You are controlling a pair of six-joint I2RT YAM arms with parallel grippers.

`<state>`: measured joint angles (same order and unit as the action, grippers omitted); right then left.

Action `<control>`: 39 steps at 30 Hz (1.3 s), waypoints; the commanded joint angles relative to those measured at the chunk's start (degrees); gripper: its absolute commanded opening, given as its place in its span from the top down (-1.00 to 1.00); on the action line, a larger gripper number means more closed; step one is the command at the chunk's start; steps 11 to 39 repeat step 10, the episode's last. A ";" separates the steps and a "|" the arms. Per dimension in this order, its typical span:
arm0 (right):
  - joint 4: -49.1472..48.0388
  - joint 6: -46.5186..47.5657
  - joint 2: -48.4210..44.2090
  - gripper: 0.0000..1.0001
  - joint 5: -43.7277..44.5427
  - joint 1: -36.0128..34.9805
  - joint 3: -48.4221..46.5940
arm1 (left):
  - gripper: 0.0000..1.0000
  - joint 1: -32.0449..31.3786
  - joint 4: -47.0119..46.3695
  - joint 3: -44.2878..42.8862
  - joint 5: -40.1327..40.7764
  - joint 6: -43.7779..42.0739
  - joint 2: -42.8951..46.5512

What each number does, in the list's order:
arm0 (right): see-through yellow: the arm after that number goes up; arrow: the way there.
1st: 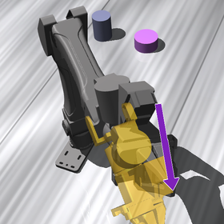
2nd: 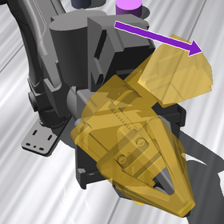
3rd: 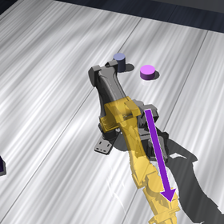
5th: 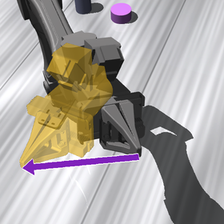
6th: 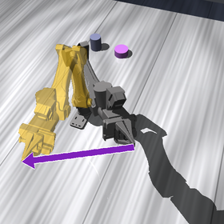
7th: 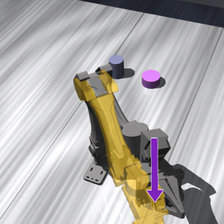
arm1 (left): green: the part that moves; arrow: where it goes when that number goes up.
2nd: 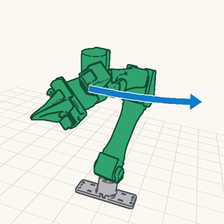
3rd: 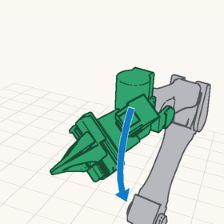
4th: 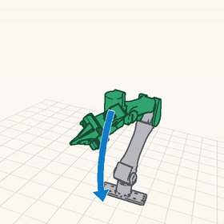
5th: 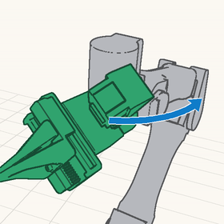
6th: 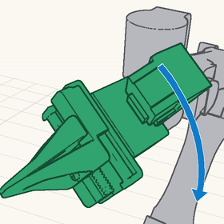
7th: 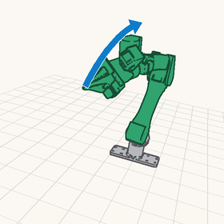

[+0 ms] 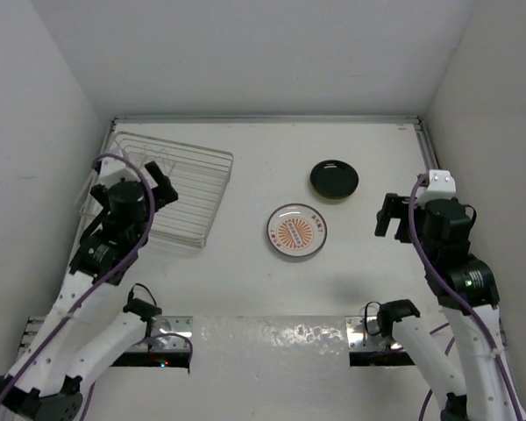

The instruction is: Unload the plates from the dish rack

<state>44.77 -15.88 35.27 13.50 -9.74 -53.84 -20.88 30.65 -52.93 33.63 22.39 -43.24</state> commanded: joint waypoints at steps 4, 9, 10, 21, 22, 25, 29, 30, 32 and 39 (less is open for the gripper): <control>5.68 2.78 -6.17 -0.98 1.53 -0.11 0.76 | -1.00 0.32 -0.33 7.48 2.76 -3.23 8.52; 4.54 2.87 -7.76 -0.98 1.09 -0.11 3.83 | -1.00 0.32 -1.66 11.27 -1.20 -2.71 12.48; 4.45 3.05 -7.50 -0.98 1.01 -0.02 4.18 | -1.00 0.32 -1.65 11.27 -0.67 -2.62 12.74; 4.45 3.05 -7.50 -0.98 1.01 -0.02 4.18 | -1.00 0.32 -1.65 11.27 -0.67 -2.62 12.74; 4.45 3.05 -7.50 -0.98 1.01 -0.02 4.18 | -1.00 0.32 -1.65 11.27 -0.67 -2.62 12.74; 4.45 3.05 -7.50 -0.98 1.01 -0.02 4.18 | -1.00 0.32 -1.65 11.27 -0.67 -2.62 12.74; 4.45 3.05 -7.50 -0.98 1.01 -0.02 4.18 | -1.00 0.32 -1.65 11.27 -0.67 -2.62 12.74; 4.45 3.05 -7.50 -0.98 1.01 -0.02 4.18 | -1.00 0.32 -1.65 11.27 -0.67 -2.62 12.74; 4.45 3.05 -7.50 -0.98 1.01 -0.02 4.18 | -1.00 0.32 -1.65 11.27 -0.67 -2.62 12.74; 4.45 3.05 -7.50 -0.98 1.01 -0.02 4.18 | -1.00 0.32 -1.65 11.27 -0.67 -2.62 12.74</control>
